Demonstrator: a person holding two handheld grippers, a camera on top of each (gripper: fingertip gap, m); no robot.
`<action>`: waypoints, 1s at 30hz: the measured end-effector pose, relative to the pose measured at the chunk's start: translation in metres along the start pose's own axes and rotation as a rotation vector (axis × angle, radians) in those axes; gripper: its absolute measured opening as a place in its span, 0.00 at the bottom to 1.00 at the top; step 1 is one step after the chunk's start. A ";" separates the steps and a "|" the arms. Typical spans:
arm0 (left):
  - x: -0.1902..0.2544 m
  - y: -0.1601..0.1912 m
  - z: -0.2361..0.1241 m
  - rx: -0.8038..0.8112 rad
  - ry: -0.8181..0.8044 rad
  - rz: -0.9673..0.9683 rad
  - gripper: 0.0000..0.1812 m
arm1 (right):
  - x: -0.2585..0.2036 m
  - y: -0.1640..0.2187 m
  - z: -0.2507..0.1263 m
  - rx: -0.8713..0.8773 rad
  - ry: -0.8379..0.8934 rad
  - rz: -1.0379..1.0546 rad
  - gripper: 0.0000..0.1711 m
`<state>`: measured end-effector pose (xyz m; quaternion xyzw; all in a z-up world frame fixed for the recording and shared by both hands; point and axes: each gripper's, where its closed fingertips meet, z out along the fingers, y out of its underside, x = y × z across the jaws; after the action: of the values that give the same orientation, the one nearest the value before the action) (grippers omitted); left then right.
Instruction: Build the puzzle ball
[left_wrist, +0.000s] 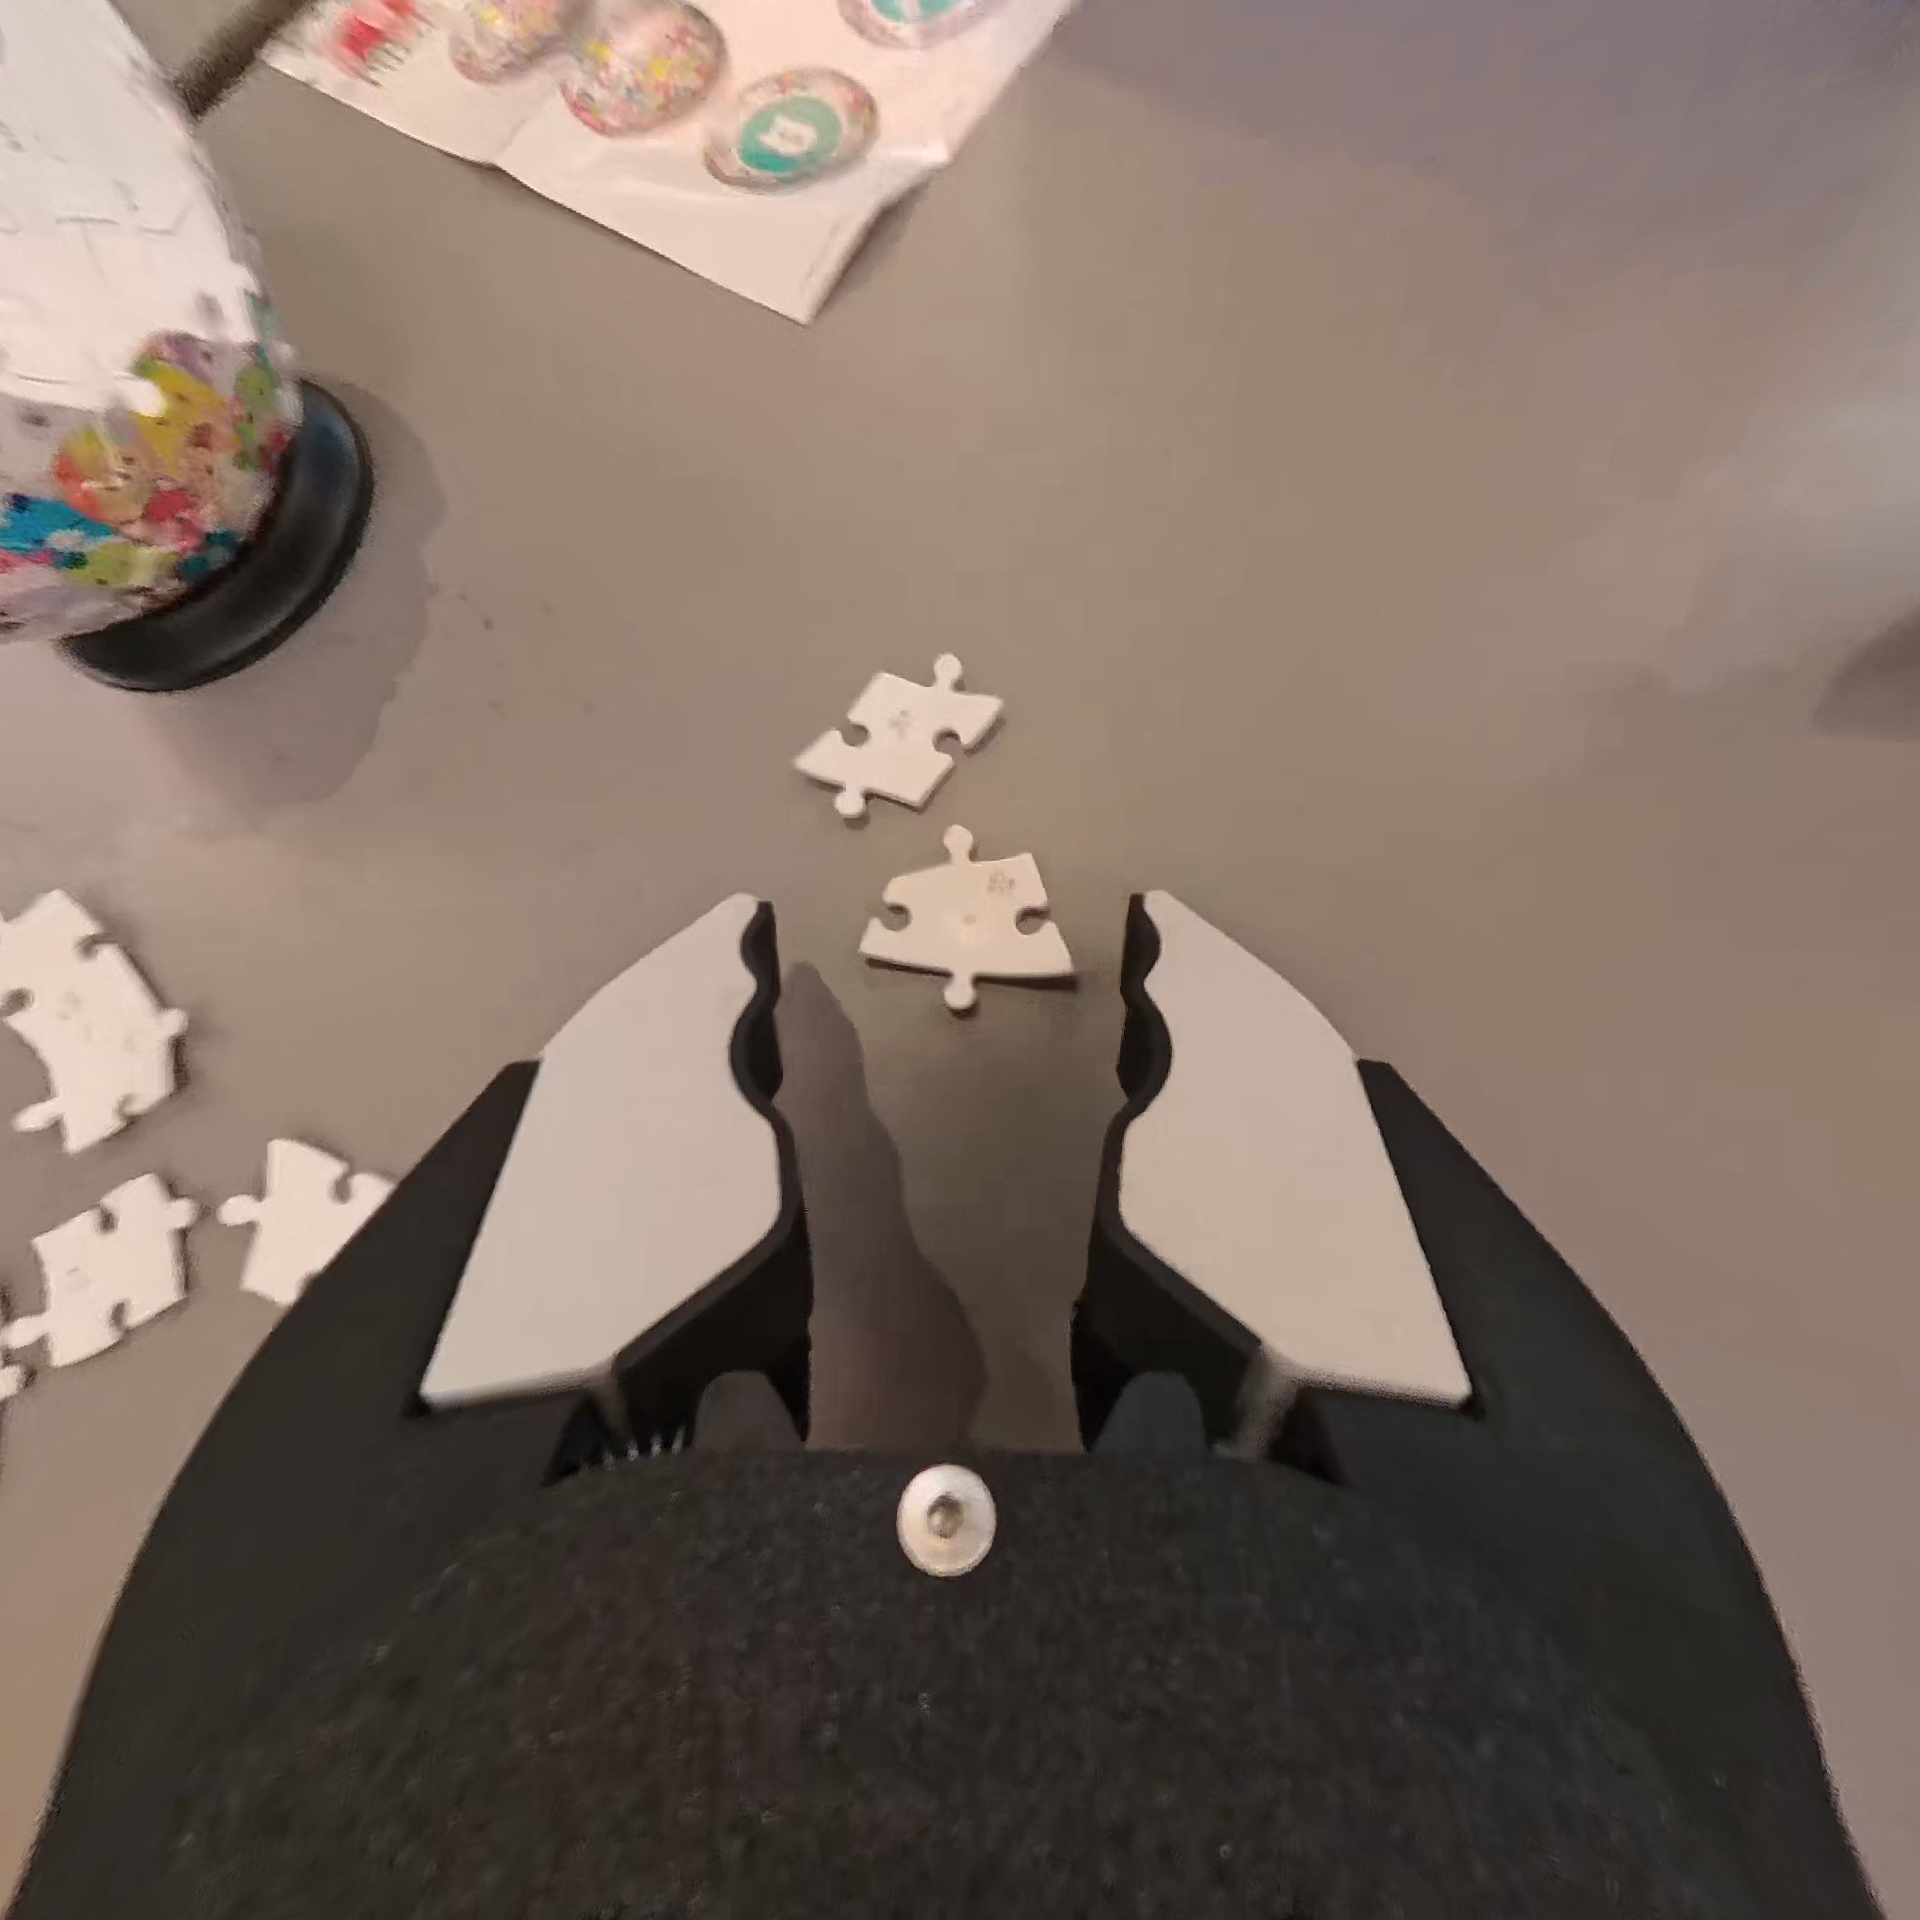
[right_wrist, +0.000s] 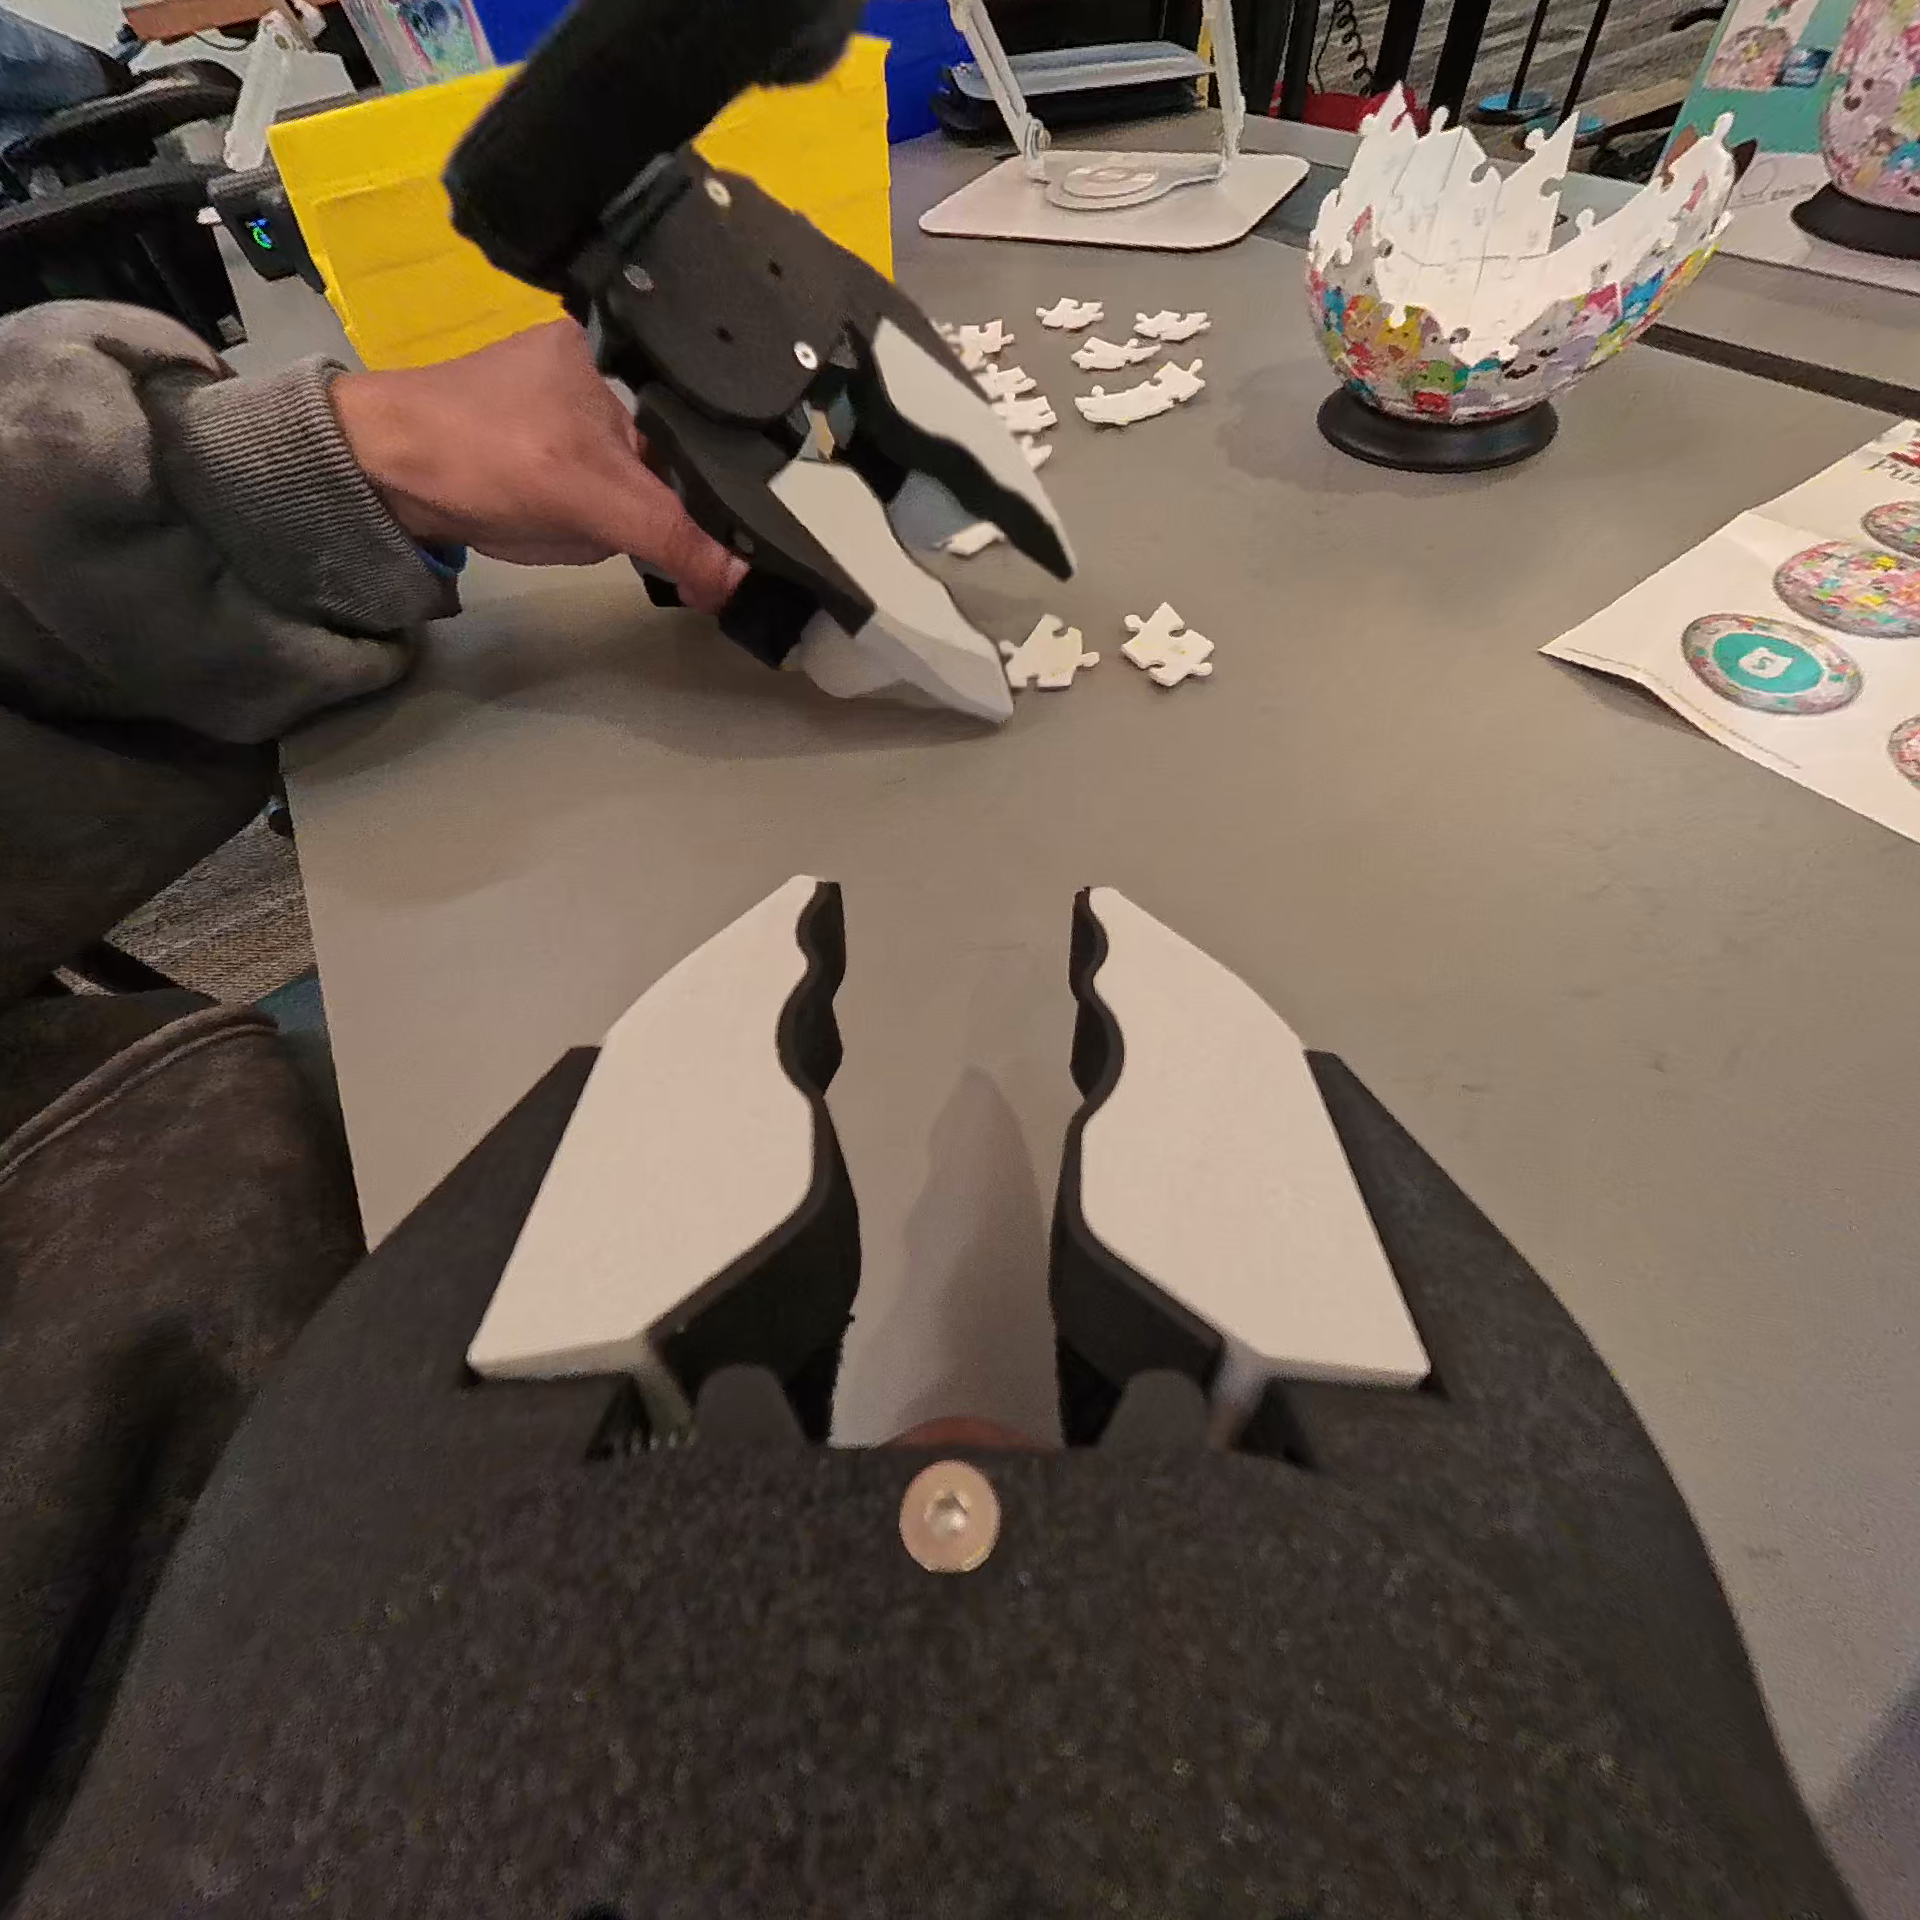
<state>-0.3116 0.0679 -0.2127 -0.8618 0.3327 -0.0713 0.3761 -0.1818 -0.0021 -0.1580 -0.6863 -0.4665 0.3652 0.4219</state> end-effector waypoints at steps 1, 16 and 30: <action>0.005 0.002 0.003 -0.005 0.026 0.006 0.34 | 0.000 0.001 0.000 -0.002 -0.002 0.000 0.24; 0.033 -0.013 -0.020 0.082 0.012 0.235 0.01 | -0.005 0.001 -0.005 0.004 -0.061 0.095 0.23; 0.136 -0.056 -0.092 0.393 -0.398 1.017 0.01 | -0.043 -0.038 0.002 0.116 -0.557 0.676 0.19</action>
<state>-0.2125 -0.0449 -0.1262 -0.5044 0.6083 0.2214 0.5715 -0.2086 -0.0348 -0.1190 -0.6509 -0.2904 0.6794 0.1745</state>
